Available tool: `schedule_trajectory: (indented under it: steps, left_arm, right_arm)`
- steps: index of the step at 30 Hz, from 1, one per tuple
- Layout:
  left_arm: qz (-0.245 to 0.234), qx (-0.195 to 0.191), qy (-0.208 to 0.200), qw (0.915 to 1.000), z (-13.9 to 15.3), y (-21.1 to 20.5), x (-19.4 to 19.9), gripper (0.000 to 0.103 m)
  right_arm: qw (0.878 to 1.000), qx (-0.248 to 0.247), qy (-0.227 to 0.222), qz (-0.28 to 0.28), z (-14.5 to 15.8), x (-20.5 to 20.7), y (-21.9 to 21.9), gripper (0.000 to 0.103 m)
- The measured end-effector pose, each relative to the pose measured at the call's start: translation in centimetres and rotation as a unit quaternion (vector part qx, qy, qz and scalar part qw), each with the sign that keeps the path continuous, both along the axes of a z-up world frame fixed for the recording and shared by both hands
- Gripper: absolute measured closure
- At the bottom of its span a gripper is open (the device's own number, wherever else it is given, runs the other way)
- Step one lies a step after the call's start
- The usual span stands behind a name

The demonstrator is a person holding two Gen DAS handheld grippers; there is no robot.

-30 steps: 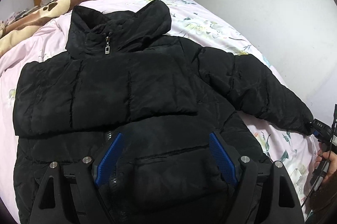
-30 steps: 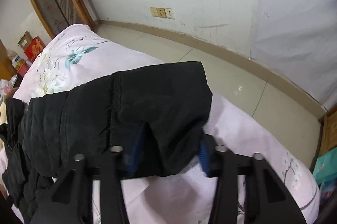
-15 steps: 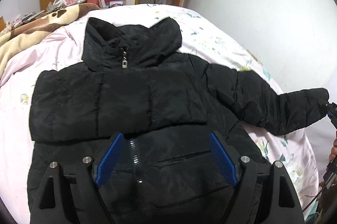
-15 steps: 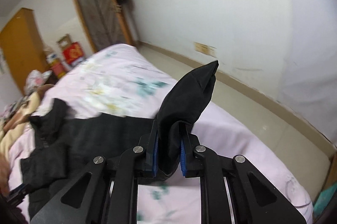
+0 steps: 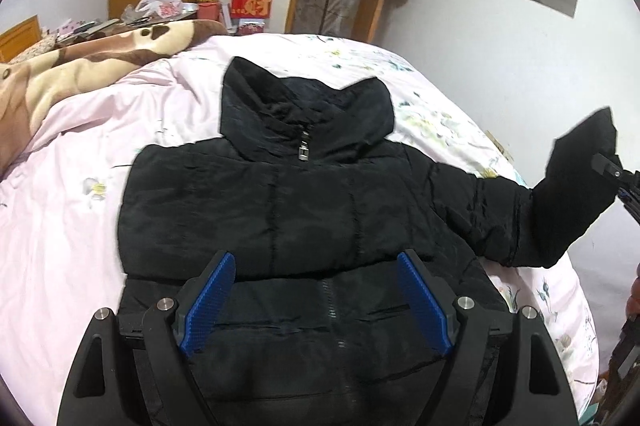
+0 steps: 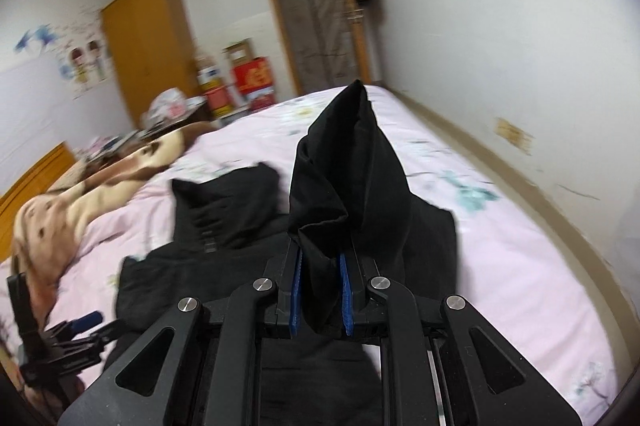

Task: Fold large clothes
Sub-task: 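Lift the other sleeve and fold it across the jacket body with the right gripper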

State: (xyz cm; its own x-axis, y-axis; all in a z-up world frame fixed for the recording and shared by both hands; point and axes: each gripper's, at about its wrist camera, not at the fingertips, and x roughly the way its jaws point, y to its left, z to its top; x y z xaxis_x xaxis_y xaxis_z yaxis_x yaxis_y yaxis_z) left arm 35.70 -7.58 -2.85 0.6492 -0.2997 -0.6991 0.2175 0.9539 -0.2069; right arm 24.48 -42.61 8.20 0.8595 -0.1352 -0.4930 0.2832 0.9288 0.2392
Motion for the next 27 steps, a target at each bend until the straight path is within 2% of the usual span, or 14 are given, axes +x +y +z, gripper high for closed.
schedule_trajectory:
  steps: [8,17,23,27]
  left_arm:
    - [0.033,0.003,-0.007,0.9994,0.2,4.7,0.5,0.021]
    - [0.059,-0.004,0.000,0.9983,-0.9,8.6,1.3,0.021]
    - [0.072,-0.010,0.008,0.9974,-1.8,10.5,1.6,0.021]
    - [0.067,-0.029,0.019,0.9971,-2.6,11.1,2.6,0.021]
  right_arm:
    - [0.995,-0.010,0.015,0.099,-1.2,5.9,9.2,0.087]
    - [0.985,0.032,0.038,0.166,-3.8,10.6,15.8,0.087]
    - [0.980,0.038,0.063,0.184,-6.0,13.3,18.8,0.087]
    - [0.977,0.053,0.087,0.185,-8.1,14.4,19.1,0.086]
